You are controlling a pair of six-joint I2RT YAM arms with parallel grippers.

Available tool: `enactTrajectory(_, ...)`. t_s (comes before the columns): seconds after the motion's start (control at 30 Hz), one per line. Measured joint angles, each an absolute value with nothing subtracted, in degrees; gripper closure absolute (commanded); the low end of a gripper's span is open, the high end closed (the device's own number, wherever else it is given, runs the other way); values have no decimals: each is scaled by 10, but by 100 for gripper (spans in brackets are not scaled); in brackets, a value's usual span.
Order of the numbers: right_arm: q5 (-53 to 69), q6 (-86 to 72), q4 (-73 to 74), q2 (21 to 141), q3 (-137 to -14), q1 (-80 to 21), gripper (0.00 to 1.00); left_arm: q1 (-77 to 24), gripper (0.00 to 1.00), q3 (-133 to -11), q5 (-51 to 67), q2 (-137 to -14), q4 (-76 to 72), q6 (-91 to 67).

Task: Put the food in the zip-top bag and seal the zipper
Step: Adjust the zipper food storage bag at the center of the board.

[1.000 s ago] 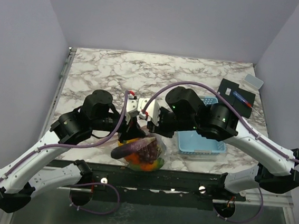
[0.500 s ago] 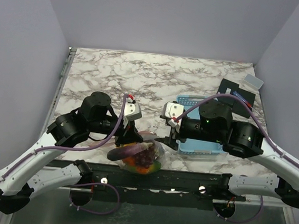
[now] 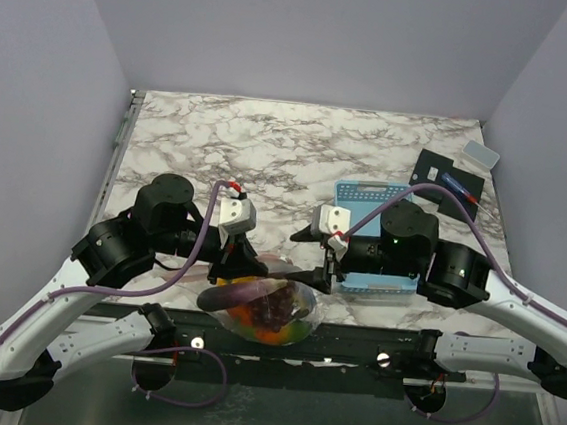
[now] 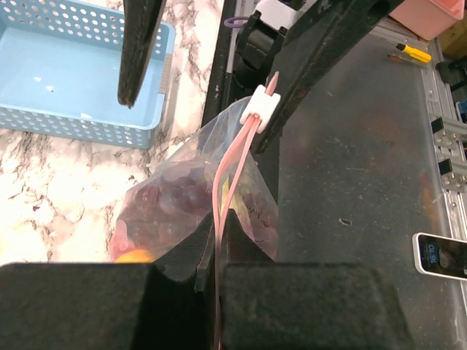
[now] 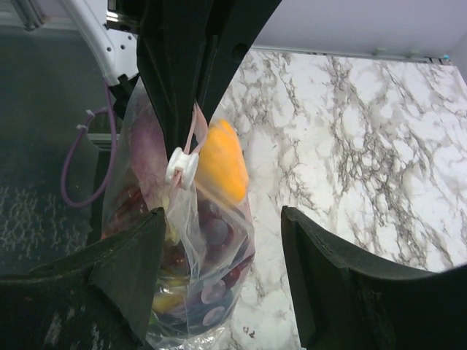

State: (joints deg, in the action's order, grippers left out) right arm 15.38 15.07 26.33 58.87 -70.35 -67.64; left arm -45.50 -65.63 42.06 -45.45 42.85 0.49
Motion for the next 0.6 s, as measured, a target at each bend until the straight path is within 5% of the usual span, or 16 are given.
enactTrajectory(0.6,202,114,205,611,-701,-676,66,-455,100,-658,433,-454,429,5)
